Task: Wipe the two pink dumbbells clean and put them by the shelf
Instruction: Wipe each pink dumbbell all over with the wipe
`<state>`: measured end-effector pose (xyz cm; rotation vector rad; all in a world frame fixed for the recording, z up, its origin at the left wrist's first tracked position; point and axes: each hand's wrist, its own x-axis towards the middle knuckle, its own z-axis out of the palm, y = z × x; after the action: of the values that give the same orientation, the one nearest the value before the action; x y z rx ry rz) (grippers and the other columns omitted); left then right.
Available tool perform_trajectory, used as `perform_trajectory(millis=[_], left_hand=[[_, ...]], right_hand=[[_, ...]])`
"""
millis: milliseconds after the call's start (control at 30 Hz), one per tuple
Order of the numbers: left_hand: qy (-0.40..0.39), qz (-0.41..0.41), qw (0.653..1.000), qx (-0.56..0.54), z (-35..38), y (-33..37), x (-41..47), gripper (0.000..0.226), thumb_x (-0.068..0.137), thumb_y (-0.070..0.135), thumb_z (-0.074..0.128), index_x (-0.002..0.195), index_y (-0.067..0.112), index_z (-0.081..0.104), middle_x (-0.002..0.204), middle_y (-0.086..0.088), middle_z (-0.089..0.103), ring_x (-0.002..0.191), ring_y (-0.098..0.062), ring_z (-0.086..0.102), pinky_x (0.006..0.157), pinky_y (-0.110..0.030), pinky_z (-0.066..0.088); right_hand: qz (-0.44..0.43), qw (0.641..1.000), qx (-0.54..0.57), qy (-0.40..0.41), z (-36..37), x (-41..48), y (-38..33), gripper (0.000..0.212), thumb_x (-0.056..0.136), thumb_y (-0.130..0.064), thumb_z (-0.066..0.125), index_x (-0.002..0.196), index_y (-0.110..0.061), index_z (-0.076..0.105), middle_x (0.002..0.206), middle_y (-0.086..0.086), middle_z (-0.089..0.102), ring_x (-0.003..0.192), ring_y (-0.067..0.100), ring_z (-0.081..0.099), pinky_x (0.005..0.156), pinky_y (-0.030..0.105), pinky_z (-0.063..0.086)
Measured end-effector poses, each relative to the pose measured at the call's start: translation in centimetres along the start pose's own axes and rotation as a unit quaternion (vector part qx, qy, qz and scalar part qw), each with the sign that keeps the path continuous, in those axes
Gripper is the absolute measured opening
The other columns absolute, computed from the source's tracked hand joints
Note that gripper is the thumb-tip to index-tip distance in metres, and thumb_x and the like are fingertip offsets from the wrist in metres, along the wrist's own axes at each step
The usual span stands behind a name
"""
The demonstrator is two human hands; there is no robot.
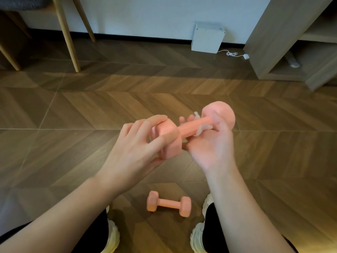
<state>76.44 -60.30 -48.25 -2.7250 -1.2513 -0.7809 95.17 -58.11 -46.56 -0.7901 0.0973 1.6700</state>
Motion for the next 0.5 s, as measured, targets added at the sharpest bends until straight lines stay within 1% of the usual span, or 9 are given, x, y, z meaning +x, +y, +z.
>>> perform_trajectory(millis=[100, 200, 233, 267, 300, 367, 400, 433, 500], left_hand=[[0.021, 0.038, 0.999, 0.004, 0.0, -0.1, -0.2, 0.073, 0.073, 0.023, 0.083, 0.131, 0.023, 0.04, 0.139, -0.012, 0.038, 0.118, -0.032, 0.048, 0.089, -0.043, 0.038], [-0.011, -0.052, 0.984, -0.171, 0.4, 0.6, -0.7, 0.087, 0.068, 0.03, 0.086, 0.139, 0.028, 0.034, 0.142, -0.005, 0.035, 0.132, -0.023, 0.042, 0.103, -0.042, 0.044], [-0.033, -0.132, 0.95, -0.28, 0.5, 0.9, -0.6, 0.094, 0.067, 0.039, 0.084, 0.143, 0.033, 0.028, 0.143, 0.001, 0.037, 0.134, -0.013, 0.041, 0.106, -0.033, 0.044], [-0.053, -0.227, 0.889, -0.395, 0.5, 1.1, -0.5, 0.098, 0.066, 0.049, 0.08, 0.144, 0.038, 0.022, 0.141, 0.006, 0.041, 0.131, -0.006, 0.045, 0.102, -0.024, 0.045], [-0.069, -0.331, 0.792, -0.509, 0.1, 1.3, -0.1, 0.097, 0.064, 0.058, 0.074, 0.145, 0.039, 0.023, 0.137, 0.006, 0.048, 0.123, -0.005, 0.054, 0.094, -0.023, 0.051], [-0.109, -0.472, 0.558, -0.673, -0.2, 0.8, 0.7, 0.091, 0.064, 0.068, 0.07, 0.142, 0.029, 0.042, 0.127, -0.01, 0.061, 0.101, -0.022, 0.069, 0.074, -0.037, 0.06], [-0.128, -0.496, 0.491, -0.705, -0.3, 0.5, 0.9, 0.087, 0.065, 0.066, 0.071, 0.137, 0.022, 0.05, 0.119, -0.017, 0.065, 0.092, -0.028, 0.071, 0.068, -0.039, 0.061], [-0.136, -0.502, 0.467, -0.715, -0.3, 0.3, 1.0, 0.083, 0.065, 0.06, 0.072, 0.133, 0.016, 0.055, 0.112, -0.021, 0.066, 0.085, -0.03, 0.071, 0.066, -0.038, 0.061], [-0.106, -0.493, 0.505, -0.7, 0.1, 0.5, 0.9, 0.073, 0.067, 0.052, 0.074, 0.129, 0.015, 0.058, 0.114, -0.02, 0.065, 0.085, -0.028, 0.072, 0.069, -0.036, 0.06]], right_hand=[[-0.023, 1.0, 0.019, 0.001, 0.0, 0.0, -1.0, 0.032, 0.089, -0.033, 0.06, 0.112, -0.01, 0.059, 0.083, 0.008, 0.06, 0.082, 0.028, 0.067, 0.098, 0.046, 0.047], [-0.019, 0.999, 0.029, 0.006, 0.2, -0.3, -0.5, 0.028, 0.084, -0.03, 0.066, 0.104, -0.013, 0.058, 0.072, 0.006, 0.058, 0.081, 0.025, 0.059, 0.095, 0.042, 0.046], [-0.021, 0.999, 0.036, 0.015, 0.2, -0.3, -0.2, 0.025, 0.083, -0.026, 0.068, 0.101, -0.013, 0.057, 0.07, 0.006, 0.056, 0.08, 0.023, 0.056, 0.096, 0.04, 0.045], [-0.024, 0.999, 0.041, 0.025, 0.3, -0.4, 0.0, 0.021, 0.084, -0.022, 0.068, 0.099, -0.012, 0.057, 0.069, 0.006, 0.055, 0.079, 0.021, 0.053, 0.096, 0.039, 0.045], [-0.029, 0.998, 0.043, 0.032, 0.3, -0.4, 0.1, 0.016, 0.086, -0.019, 0.067, 0.097, -0.012, 0.057, 0.069, 0.005, 0.053, 0.078, 0.021, 0.051, 0.095, 0.038, 0.045], [-0.034, 0.998, 0.043, 0.033, 0.3, -0.4, 0.2, 0.013, 0.089, -0.017, 0.066, 0.096, -0.012, 0.057, 0.072, 0.005, 0.052, 0.078, 0.022, 0.051, 0.092, 0.039, 0.046], [-0.035, 0.998, 0.041, 0.03, 0.3, -0.3, 0.1, 0.014, 0.089, -0.02, 0.067, 0.097, -0.013, 0.057, 0.073, 0.004, 0.053, 0.079, 0.022, 0.053, 0.089, 0.04, 0.047], [-0.037, 0.998, 0.039, 0.029, 0.3, -0.3, 0.0, 0.018, 0.089, -0.023, 0.068, 0.1, -0.014, 0.057, 0.075, 0.004, 0.054, 0.081, 0.023, 0.055, 0.089, 0.041, 0.048], [-0.036, 0.999, 0.022, 0.034, 0.4, -0.3, 0.2, 0.024, 0.089, -0.03, 0.067, 0.106, -0.015, 0.057, 0.082, 0.004, 0.055, 0.089, 0.024, 0.058, 0.091, 0.042, 0.048]])
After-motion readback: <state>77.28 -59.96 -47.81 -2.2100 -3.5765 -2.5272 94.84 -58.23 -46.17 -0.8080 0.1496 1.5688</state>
